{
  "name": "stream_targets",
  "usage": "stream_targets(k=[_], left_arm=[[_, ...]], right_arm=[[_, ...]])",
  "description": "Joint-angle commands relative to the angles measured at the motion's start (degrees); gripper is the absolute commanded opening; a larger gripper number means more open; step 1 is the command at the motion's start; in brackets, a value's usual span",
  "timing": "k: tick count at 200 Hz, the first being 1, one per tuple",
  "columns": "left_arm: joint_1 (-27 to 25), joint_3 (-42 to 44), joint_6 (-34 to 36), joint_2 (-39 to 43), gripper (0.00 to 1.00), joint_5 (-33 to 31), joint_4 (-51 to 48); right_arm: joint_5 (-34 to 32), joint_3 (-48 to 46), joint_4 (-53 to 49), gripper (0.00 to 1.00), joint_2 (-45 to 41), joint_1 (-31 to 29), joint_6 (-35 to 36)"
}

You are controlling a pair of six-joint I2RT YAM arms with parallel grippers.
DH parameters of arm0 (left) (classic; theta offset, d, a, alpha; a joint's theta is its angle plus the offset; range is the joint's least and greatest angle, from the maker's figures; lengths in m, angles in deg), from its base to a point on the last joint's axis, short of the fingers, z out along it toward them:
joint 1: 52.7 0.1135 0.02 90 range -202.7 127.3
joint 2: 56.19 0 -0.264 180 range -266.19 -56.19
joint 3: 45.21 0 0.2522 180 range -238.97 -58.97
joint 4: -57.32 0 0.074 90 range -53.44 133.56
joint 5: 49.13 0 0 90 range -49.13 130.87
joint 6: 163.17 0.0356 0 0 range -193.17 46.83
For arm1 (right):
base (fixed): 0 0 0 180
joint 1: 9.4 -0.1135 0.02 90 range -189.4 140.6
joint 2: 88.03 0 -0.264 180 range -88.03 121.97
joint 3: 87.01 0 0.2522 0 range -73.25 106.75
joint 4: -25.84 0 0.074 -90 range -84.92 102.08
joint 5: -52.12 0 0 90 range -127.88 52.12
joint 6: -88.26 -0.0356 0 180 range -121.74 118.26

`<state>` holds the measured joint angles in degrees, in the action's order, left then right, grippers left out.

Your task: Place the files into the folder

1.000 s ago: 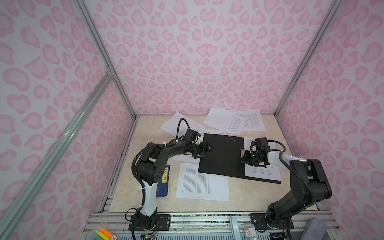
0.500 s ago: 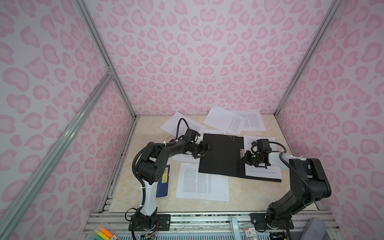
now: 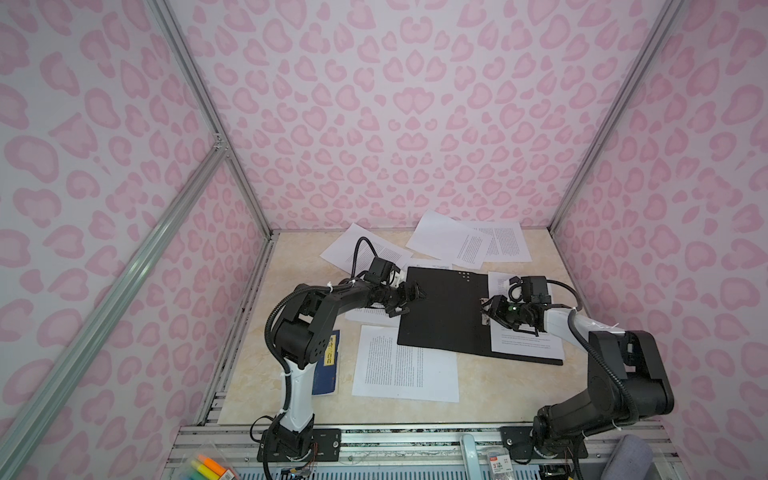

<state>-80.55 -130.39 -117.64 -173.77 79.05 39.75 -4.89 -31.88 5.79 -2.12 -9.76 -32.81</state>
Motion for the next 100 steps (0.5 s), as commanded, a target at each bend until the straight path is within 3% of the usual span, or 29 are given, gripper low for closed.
stream_targets(k=[1,15,21,27,38,100], left_arm=[[0.0,1.0,0.2,-1.7,0.98,-7.7,-9.6],[0.0,0.9,0.2,-1.7,0.98,-7.6,-9.6],[-0.1,0.9,0.2,-1.6,0.98,-7.6,-9.6],[0.0,0.8,0.2,-1.7,0.98,-7.5,-9.6],[0.0,0.9,0.2,-1.7,0.98,-7.5,-9.6],[0.0,1.0,0.2,-1.9,0.98,-7.2,-9.5]], right_arm=[[-2.6,-2.0,-0.3,0.62,-3.9,0.5,-1.8],[-4.8,-2.7,-1.6,0.51,-5.7,0.5,-1.9],[-5.4,-3.0,-2.2,0.38,-5.8,0.5,-2.1],[-5.9,-3.0,-3.2,0.20,-5.8,0.5,-2.1],[-6.4,-3.6,-3.6,0.02,-5.5,0.5,-2.3],[-2.0,-3.8,4.0,0.00,1.0,-0.6,-5.0]])
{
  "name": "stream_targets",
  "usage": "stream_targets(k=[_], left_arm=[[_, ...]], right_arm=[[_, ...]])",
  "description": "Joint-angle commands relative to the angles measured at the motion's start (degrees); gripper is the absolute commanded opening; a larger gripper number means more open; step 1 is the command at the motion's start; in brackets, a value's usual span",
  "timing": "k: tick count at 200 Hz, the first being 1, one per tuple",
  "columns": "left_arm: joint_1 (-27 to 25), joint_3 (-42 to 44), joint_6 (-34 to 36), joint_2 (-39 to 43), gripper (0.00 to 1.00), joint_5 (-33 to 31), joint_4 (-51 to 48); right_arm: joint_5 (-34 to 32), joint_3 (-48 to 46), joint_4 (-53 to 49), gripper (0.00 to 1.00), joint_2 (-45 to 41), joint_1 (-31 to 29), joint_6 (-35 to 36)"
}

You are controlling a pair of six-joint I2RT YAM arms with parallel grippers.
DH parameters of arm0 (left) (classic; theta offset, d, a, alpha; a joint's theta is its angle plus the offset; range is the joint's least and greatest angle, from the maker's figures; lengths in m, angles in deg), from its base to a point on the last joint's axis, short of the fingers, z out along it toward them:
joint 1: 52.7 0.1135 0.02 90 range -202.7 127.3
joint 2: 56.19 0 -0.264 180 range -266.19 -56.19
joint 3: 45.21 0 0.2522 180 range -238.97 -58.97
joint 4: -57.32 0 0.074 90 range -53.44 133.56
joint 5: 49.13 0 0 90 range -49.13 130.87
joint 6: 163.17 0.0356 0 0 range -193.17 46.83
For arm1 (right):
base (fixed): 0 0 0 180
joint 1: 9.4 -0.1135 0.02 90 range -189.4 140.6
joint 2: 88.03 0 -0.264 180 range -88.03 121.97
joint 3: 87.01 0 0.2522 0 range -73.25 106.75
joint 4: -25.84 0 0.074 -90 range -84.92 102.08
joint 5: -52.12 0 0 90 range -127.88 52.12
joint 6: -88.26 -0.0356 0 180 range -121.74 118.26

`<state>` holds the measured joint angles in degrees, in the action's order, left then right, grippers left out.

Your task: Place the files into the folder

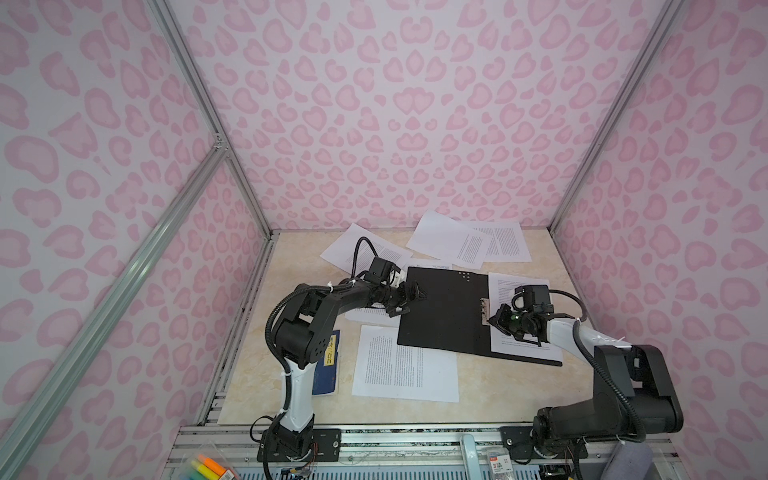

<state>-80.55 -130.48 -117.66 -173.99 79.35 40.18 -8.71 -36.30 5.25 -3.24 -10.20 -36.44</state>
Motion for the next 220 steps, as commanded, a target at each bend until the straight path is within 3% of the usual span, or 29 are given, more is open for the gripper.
stream_targets(k=[1,52,87,99,112,136,160,190,220], left_arm=[[0.0,1.0,0.2,-1.6,0.98,-7.5,-9.9],[-0.1,1.1,-0.1,-1.7,0.99,-7.5,-9.6],[-0.1,1.0,-0.2,-1.8,0.98,-7.1,-9.3],[-0.1,1.1,-0.2,-1.5,0.98,-7.1,-9.3],[-0.1,0.9,-0.1,-1.3,0.98,-7.1,-9.3],[-0.1,0.4,0.2,-1.2,0.98,-6.7,-9.1],[0.0,0.1,0.1,-1.5,0.98,-6.1,-9.0],[0.0,0.1,-0.6,-1.6,0.98,-6.1,-8.8],[0.9,0.6,-0.8,-1.5,0.98,-6.1,-8.6]], right_arm=[[2.0,0.6,4.6,0.00,2.2,-0.2,-1.5],[4.9,9.8,7.7,0.00,11.4,0.8,-2.5],[8.6,22.6,8.7,0.27,20.9,3.5,-3.0],[8.9,24.6,8.4,0.32,20.4,4.4,-3.7],[5.1,25.9,3.6,0.43,17.4,5.6,-1.5],[0.1,23.0,-2.9,0.65,11.8,11.7,0.5],[-3.5,17.1,-7.0,0.76,6.8,20.7,3.4],[-6.3,11.8,-9.0,0.82,3.1,28.0,6.8],[-5.6,10.5,-7.6,0.83,5.2,30.4,7.9]])
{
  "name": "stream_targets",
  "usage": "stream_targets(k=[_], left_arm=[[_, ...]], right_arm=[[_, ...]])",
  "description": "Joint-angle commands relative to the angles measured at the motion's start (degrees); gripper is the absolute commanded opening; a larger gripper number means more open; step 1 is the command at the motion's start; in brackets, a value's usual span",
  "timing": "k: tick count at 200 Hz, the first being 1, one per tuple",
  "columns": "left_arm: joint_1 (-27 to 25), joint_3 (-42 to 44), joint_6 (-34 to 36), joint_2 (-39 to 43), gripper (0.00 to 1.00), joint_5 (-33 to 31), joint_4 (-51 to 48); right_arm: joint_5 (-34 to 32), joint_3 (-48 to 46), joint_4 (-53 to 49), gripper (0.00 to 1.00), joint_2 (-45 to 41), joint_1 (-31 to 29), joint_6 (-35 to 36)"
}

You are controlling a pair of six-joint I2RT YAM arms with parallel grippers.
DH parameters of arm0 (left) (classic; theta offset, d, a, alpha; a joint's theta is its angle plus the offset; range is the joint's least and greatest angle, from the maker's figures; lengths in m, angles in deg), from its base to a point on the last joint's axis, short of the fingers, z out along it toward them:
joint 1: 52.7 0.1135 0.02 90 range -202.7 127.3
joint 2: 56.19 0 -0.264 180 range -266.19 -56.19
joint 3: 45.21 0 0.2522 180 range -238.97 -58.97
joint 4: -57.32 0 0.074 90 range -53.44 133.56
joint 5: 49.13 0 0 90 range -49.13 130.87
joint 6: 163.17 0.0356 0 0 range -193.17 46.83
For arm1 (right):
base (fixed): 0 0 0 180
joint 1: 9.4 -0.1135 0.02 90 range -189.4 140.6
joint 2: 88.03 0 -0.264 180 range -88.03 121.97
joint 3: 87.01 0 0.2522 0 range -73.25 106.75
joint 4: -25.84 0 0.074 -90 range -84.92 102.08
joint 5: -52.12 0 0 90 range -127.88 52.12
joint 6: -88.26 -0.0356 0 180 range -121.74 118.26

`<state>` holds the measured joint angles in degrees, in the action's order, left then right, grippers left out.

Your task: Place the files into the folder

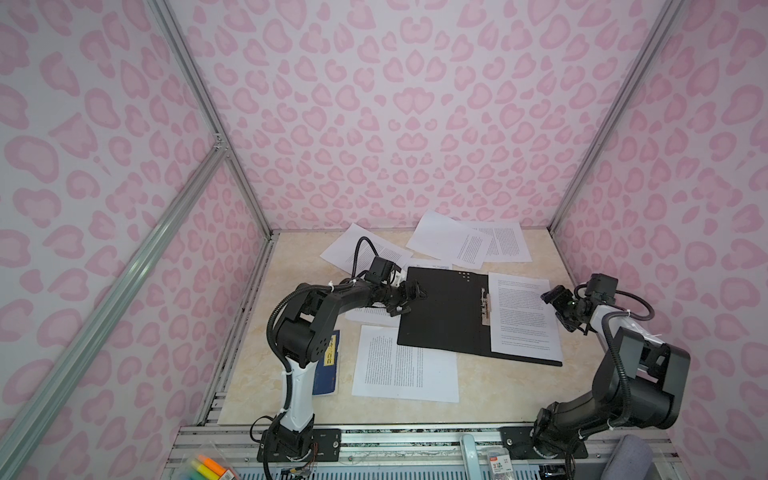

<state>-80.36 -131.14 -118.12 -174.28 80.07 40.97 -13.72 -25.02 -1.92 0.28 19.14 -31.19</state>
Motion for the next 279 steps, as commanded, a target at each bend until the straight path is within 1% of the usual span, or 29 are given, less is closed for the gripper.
stream_targets(k=[1,28,46,76,97,126,146,168,214,259,272,279], left_arm=[[0.7,1.2,-0.3,-1.2,0.98,-6.9,-9.4],[1.2,1.9,-0.4,-1.1,0.98,-7.0,-8.9],[1.3,2.0,-0.5,-1.2,0.98,-6.9,-8.7],[2.0,2.3,-0.7,-1.5,0.98,-6.7,-8.3],[2.5,2.2,-0.9,-1.3,0.98,-6.8,-8.2],[3.1,1.6,-1.3,-1.4,0.98,-6.5,-7.9],[3.3,0.9,-1.5,-1.6,0.98,-5.9,-7.9],[3.8,0.4,-1.5,-1.4,0.98,-5.8,-8.1],[5.2,-1.9,-1.1,-0.9,0.98,-5.3,-9.0],[5.3,-1.3,-1.2,-1.1,0.98,-5.0,-8.7],[5.2,-0.5,-1.4,-1.1,0.98,-5.0,-8.2],[5.2,-0.3,-1.4,-1.1,0.98,-4.9,-8.0]], right_arm=[[-0.6,-0.8,-0.4,0.83,1.7,1.1,2.7],[-3.3,-0.6,1.0,0.83,3.1,1.3,2.6],[-3.2,0.5,2.3,0.78,4.9,1.3,2.4],[-3.7,3.5,3.3,0.79,7.6,1.2,2.3],[-1.5,6.3,3.0,0.79,11.4,1.2,3.0],[3.4,6.7,4.8,0.78,14.9,-0.2,2.1],[4.7,5.2,6.3,0.78,14.9,-1.2,1.2],[8.5,3.3,8.2,0.75,14.6,-1.2,-0.2],[12.3,-1.0,9.9,0.71,11.6,-1.7,-1.9],[11.4,-2.7,8.1,0.74,8.5,-2.3,-1.1],[10.4,-2.5,6.8,0.73,8.4,-2.9,-0.7],[8.6,-2.3,5.4,0.73,8.0,-3.2,-0.2]])
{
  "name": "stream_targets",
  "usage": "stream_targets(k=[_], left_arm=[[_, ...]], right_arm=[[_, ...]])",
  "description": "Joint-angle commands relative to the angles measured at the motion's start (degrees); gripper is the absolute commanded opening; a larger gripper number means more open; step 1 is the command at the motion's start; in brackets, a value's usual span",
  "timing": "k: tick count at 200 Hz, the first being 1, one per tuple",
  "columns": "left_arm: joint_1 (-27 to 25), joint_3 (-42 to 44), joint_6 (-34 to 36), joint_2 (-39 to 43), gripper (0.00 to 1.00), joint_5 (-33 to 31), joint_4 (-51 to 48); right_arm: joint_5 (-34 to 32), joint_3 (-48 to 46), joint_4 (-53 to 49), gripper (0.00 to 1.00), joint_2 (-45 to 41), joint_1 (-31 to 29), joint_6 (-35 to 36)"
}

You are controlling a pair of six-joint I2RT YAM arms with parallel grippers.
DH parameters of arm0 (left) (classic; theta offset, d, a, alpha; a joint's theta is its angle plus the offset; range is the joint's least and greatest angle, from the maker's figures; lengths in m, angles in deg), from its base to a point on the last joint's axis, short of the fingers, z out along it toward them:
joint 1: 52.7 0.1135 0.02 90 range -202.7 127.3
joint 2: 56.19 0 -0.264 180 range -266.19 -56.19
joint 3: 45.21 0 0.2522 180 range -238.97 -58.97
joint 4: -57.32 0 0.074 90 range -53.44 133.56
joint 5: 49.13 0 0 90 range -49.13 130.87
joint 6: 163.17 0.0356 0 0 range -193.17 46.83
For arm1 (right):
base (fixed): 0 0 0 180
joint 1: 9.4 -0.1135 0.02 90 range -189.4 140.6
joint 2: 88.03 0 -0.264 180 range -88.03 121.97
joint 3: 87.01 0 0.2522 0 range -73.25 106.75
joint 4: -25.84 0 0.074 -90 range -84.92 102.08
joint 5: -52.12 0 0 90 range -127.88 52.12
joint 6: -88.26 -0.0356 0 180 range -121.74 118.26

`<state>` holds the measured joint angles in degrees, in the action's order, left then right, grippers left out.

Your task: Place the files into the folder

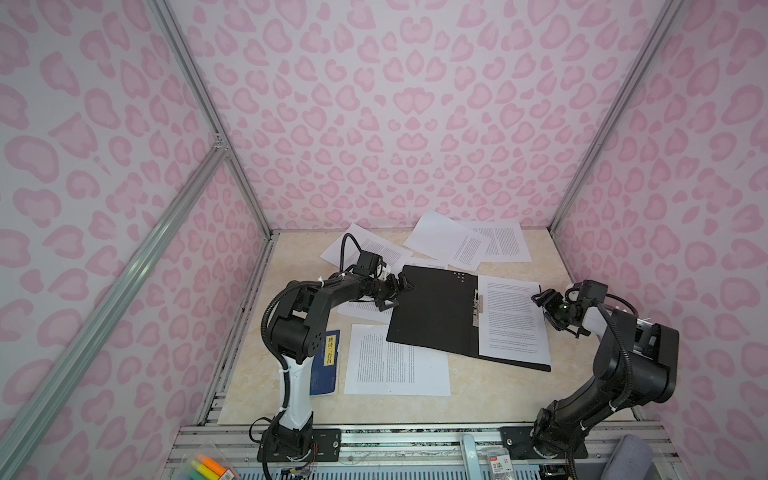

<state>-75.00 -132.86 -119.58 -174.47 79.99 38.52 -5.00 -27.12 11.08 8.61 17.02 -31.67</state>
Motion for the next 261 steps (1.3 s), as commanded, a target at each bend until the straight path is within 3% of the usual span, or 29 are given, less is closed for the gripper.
stream_targets(k=[1,39,77,136,205,232,261], left_arm=[[-0.2,1.4,0.0,-1.0,0.98,-4.8,-5.6],[-0.4,2.1,0.1,-0.7,0.98,-5.0,-5.3],[-0.6,2.3,-0.2,-1.0,0.98,-4.9,-4.8],[-0.8,3.1,-0.4,-1.0,0.98,-4.8,-4.2],[-0.8,3.5,-0.6,-1.0,0.98,-4.7,-3.8],[-0.9,3.5,-0.6,-1.1,0.98,-4.6,-3.7],[-0.8,3.5,-0.8,-1.0,0.98,-4.6,-3.6]], right_arm=[[-0.4,-0.2,-7.8,0.73,-0.4,-1.1,0.4],[-8.6,2.2,-14.6,0.74,-2.3,-4.4,4.6],[-10.7,2.5,-16.6,0.74,-2.9,-5.7,5.4],[-21.4,4.8,-21.3,0.75,-4.3,-10.1,8.5],[-24.7,4.9,-22.7,0.76,-4.7,-11.5,9.5],[-28.9,4.5,-23.3,0.77,-5.5,-11.7,9.8],[-25.7,4.0,-22.9,0.77,-5.4,-11.7,9.9]])
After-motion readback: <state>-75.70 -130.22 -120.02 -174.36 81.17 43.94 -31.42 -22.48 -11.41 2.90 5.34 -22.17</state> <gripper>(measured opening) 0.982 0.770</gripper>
